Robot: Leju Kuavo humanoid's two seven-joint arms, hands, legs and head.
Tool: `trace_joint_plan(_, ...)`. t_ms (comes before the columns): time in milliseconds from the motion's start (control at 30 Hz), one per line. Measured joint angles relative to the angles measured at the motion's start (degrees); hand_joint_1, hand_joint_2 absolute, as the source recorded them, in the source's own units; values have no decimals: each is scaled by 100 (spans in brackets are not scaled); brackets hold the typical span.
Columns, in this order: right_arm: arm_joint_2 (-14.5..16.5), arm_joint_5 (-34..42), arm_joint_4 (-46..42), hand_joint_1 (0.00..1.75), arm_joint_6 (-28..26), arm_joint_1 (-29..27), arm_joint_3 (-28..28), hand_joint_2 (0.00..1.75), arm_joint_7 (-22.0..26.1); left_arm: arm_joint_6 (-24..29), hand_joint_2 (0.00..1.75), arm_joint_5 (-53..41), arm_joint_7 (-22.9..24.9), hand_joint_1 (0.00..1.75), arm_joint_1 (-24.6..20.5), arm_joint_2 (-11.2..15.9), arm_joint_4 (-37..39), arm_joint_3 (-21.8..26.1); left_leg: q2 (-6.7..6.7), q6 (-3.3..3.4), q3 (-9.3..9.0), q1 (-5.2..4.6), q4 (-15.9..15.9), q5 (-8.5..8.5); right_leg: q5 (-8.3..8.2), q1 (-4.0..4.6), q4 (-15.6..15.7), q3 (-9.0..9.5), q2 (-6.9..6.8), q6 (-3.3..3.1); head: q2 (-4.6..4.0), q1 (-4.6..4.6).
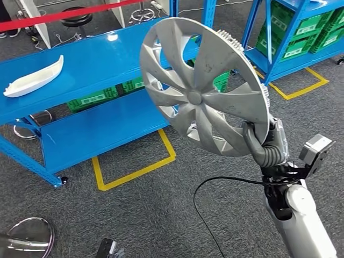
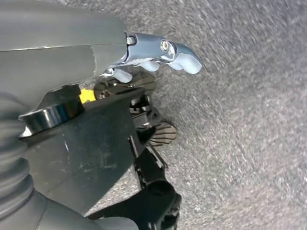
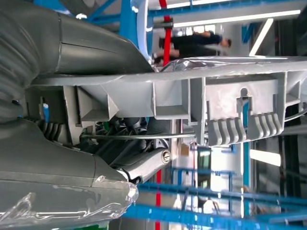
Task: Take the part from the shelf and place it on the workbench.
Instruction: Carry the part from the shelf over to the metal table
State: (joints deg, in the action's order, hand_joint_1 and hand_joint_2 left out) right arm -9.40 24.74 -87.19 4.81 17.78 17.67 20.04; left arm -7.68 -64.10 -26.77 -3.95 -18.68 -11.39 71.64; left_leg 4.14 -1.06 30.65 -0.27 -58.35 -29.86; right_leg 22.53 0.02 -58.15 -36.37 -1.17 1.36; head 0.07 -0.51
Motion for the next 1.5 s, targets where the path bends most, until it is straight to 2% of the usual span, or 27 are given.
trace_joint_plan(67,-4,-7,-11,175,-24,-2,-26,175,2,-2,175,-1,-8,0,3,3,0,-1,-264,-37,301,17,-639,-359,-26,-23,9,-25,125,-61,0,9)
trace_joint_plan(100,-4,-9,-12,175,-34,-7,-33,175,3,3,175,-1,-14,0,8,6,0,-1,-320,-44,493,21,-1024,-515,-35,-27,9,-39,196,-78,0,9)
trace_joint_plan(167,-6,-18,-11,175,-48,-29,-54,175,2,14,175,-1,-22,0,14,13,0,-1,-364,-44,717,26,-1414,-535,-53,-35,7,-55,356,-78,0,8)
trace_joint_plan(233,-8,-30,-11,175,-56,-44,-71,175,1,26,175,-1,-27,0,10,16,0,-1,-436,-37,578,41,-1039,-156,-71,-52,2,-58,520,-53,0,8)
trace_joint_plan(300,-9,-37,-12,175,-69,-39,-88,175,4,34,175,-2,-29,0,5,12,0,-1,-712,-41,282,98,-356,198,-91,-56,-25,-92,676,-6,0,9)
trace_joint_plan(367,-23,-43,-36,175,-104,-83,-143,175,28,36,175,-11,-14,0,1,3,0,-1,-904,-21,149,134,-7,269,-132,-55,-46,-172,815,69,1,8)
trace_joint_plan(433,-69,-55,-117,175,-143,-281,-259,175,86,36,175,-46,23,0,1,-10,0,-2,-821,45,157,127,26,263,-182,-68,-26,-230,902,149,1,7)
trace_joint_plan(500,-138,-72,-277,175,-139,-591,-448,175,156,36,175,-103,61,0,9,-25,0,-8,-710,119,161,132,38,295,-83,-52,-153,-306,678,213,0,-33)
trace_joint_plan(567,-186,-86,-458,175,-84,-896,-667,175,212,37,175,-148,81,0,28,-36,0,-15,-581,170,164,121,44,304,269,-34,-745,-552,313,261,0,-91)
trace_joint_plan(633,-198,-98,-610,175,-8,-1153,-854,175,252,43,175,-180,87,0,51,-37,0,-16,-413,192,164,97,43,296,619,-47,-1501,-855,179,288,0,-109)
trace_joint_plan(667,-198,-106,-679,175,25,-1268,-936,175,269,48,175,-196,87,0,57,-36,0,-17,-327,196,163,90,42,290,672,-53,-1679,-908,162,294,0,-109)
trace_joint_plan(700,-199,-120,-750,175,55,-1379,-1020,175,282,52,175,-204,87,0,56,-36,0,-17,-241,197,159,86,41,282,619,-57,-1625,-842,145,295,0,-108)
trace_joint_plan(767,-201,-145,-877,175,93,-1550,-1181,175,296,54,175,-209,87,0,48,-40,0,-20,-90,173,138,78,39,259,337,-55,-920,-405,-6,294,0,-110)
trace_joint_plan(833,-201,-164,-961,175,113,-1610,-1299,175,297,54,175,-208,89,0,37,-42,0,-21,40,125,113,41,36,232,164,-24,-261,-16,-208,247,0,-102)
trace_joint_plan(867,-201,-173,-982,175,117,-1613,-1334,175,295,54,175,-205,94,0,32,-41,0,-20,98,101,101,21,39,226,154,-8,-135,51,-248,210,0,-96)
trace_joint_plan(933,-201,-196,-999,175,116,-1619,-1378,175,290,54,175,-201,115,0,25,-41,0,-19,217,48,78,9,57,221,141,7,-122,32,-115,121,0,-85)
trace_joint_plan(967,-201,-212,-1003,175,113,-1621,-1398,175,286,54,175,-197,127,0,21,-42,0,-19,202,13,73,17,51,194,128,0,-110,22,-46,84,0,-85)
trace_joint_plan(1033,-198,-248,-1011,175,96,-1598,-1426,175,278,56,175,-187,138,0,15,-42,0,-19,-32,-41,175,33,-205,-21,94,-28,-76,15,82,15,0,-72)
trace_joint_plan(1100,-187,-277,-1009,175,76,-1563,-1433,175,268,63,175,-177,146,0,16,-37,0,-18,-312,-54,491,38,-894,-402,73,-42,-68,0,207,-29,0,-55)
trace_joint_plan(1133,-178,-288,-1002,175,72,-1553,-1432,175,263,67,175,-175,151,0,19,-33,0,-17,-364,-53,668,35,-1258,-548,66,-40,-68,-11,279,-42,0,-50)
trace_joint_plan(1200,-155,-297,-986,175,67,-1542,-1426,175,257,69,175,-174,155,0,21,-28,0,-15,-398,-38,814,29,-1515,-514,49,-36,-69,-26,438,-50,0,-49)
trace_joint_plan(1267,-137,-299,-979,175,64,-1525,-1421,175,252,69,175,-174,155,0,15,-27,0,-14,-498,-4,573,31,-988,-115,28,-41,-70,-31,603,-29,0,-48)
trace_joint_plan(1300,-127,-299,-979,175,61,-1507,-1420,175,250,69,175,-174,155,0,12,-28,0,-14,-666,18,391,43,-601,69,17,-36,-82,-41,681,-8,0,-49)
trace_joint_plan(1367,-116,-301,-979,175,55,-1464,-1418,175,249,71,175,-174,156,0,5,-33,0,-14,-937,43,146,70,-66,235,-16,-40,-100,-91,823,44,0,-55)
trace_joint_plan(1400,-114,-302,-978,175,54,-1453,-1419,175,248,71,175,-174,157,0,4,-36,0,-14,-984,58,113,72,19,231,-39,-47,-95,-119,893,79,0,-55)
trace_joint_plan(1467,-113,-302,-977,175,52,-1464,-1423,175,244,71,175,-174,159,0,2,-43,-1,-14,-841,113,109,79,52,250,-82,-64,-65,-171,980,156,1,-50)
trace_joint_plan(1500,-112,-303,-977,175,52,-1468,-1426,175,244,71,175,-174,160,0,1,-47,-1,-14,-759,149,107,90,63,266,-50,-54,-112,-215,888,190,1,-71)
